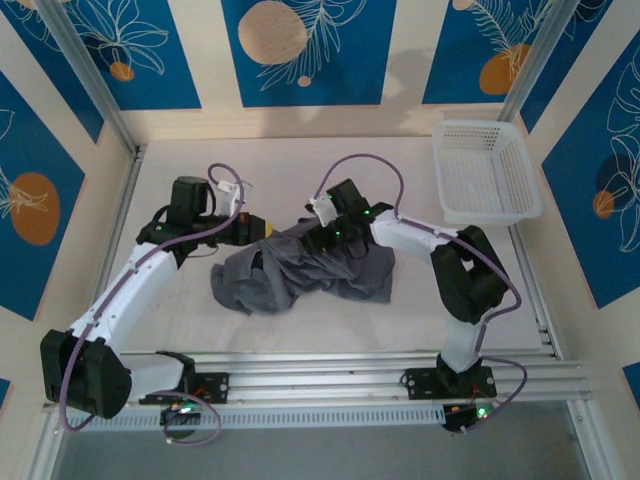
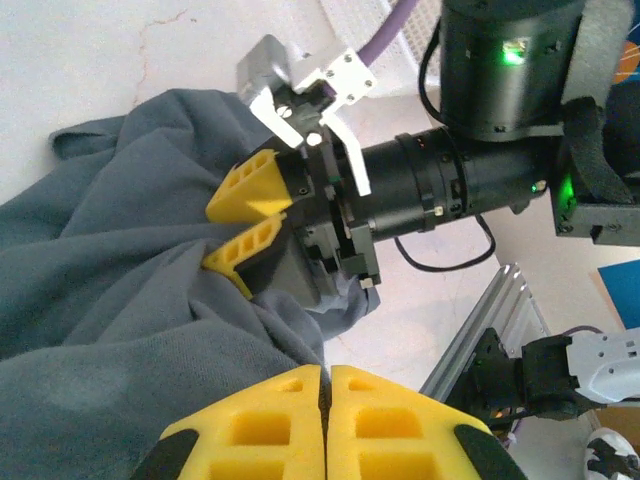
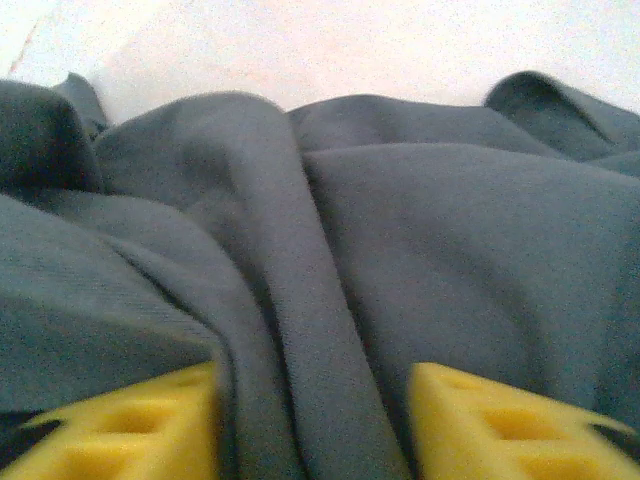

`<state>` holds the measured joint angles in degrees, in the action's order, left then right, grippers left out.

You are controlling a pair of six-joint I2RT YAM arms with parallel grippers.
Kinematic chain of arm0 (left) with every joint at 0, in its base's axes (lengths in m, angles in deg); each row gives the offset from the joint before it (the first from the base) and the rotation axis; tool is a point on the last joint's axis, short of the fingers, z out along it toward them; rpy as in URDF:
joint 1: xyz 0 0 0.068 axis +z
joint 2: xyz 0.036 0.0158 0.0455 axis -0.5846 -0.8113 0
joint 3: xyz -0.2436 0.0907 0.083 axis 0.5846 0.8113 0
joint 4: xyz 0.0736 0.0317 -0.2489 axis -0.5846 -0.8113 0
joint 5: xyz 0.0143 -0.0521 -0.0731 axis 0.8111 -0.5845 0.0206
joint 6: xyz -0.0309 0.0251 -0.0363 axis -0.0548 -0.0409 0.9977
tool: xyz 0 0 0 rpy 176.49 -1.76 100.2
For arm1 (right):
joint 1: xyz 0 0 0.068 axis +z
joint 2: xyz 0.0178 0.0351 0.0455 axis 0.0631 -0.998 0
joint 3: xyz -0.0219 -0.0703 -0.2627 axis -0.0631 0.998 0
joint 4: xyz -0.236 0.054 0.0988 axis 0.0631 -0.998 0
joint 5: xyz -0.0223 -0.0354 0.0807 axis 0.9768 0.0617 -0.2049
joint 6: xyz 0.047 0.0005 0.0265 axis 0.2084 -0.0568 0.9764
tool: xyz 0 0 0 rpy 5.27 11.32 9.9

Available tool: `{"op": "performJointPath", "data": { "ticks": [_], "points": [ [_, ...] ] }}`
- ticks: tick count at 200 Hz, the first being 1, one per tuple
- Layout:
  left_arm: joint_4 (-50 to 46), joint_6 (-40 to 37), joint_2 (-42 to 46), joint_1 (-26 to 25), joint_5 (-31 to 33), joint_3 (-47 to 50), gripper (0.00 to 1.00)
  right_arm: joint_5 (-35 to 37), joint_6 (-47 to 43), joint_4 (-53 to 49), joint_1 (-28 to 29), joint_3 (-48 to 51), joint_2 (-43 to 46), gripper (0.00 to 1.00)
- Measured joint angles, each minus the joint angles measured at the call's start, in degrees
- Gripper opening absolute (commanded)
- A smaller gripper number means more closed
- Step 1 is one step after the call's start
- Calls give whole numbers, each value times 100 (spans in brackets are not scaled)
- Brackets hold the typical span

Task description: Fold the inside-out t-shirt

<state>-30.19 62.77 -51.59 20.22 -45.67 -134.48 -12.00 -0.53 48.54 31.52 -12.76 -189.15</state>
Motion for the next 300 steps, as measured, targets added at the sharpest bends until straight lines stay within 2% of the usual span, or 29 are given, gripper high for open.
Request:
{"op": "performJointPath", "data": {
  "ticks": [10,19,32,47,67,84,104,117,137,171,187,207,228,242,253,270,280,288,292,300],
  "points": [
    [-17,-22,0,0,24,0,0,-72,52,-39,0,-79,-61,8],
    [-57,-46,0,0,120,0,0,-160,120,-83,-2,-105,-55,0],
    [-177,-83,2,2,437,-4,0,-367,249,-144,-37,-101,48,0],
    [-444,-120,11,26,1086,-13,0,-802,439,-164,-173,-11,369,0],
    [-664,-236,9,144,1921,-11,0,-1836,848,-37,-518,313,1285,0],
    [-662,-291,-42,221,2343,-11,0,-2673,1244,256,-791,529,2135,0],
    [-487,-267,-214,197,2350,-20,19,-3169,1447,393,-824,573,2684,0],
    [-385,-214,-254,188,2430,-22,35,-3357,1567,433,-772,599,2741,0],
    [-367,-186,-214,243,2712,-22,50,-3423,1786,518,-850,695,2739,0],
    [-162,131,474,203,2568,262,57,-3206,2098,590,-986,754,2710,0],
    [35,420,970,-111,2500,577,60,-3095,2249,638,-1075,754,2627,0],
    [181,706,1158,-1156,2693,756,65,-3036,2400,673,-1196,754,2507,0],
    [273,909,686,-2131,3088,743,79,-3036,2494,708,-1246,756,2428,0],
    [319,1075,181,-2339,3386,743,90,-3077,2507,713,-1231,754,2424,0],
    [391,1217,-186,-2354,3644,765,94,-3128,2505,706,-1211,752,2424,0],
    [581,1318,-601,-2352,4017,824,94,-3147,2500,688,-1180,750,2426,0],
    [693,1362,-815,-2354,4186,826,86,-3152,2503,684,-1156,750,2428,0],
    [815,1388,-973,-2352,4262,820,72,-3152,2503,684,-1145,750,2428,0],
    [848,1408,-1045,-2352,4277,804,61,-3152,2503,682,-1145,750,2428,0],
    [907,1403,-1191,-2352,4312,748,29,-3145,2503,675,-1147,750,2428,0]
  ]
}}
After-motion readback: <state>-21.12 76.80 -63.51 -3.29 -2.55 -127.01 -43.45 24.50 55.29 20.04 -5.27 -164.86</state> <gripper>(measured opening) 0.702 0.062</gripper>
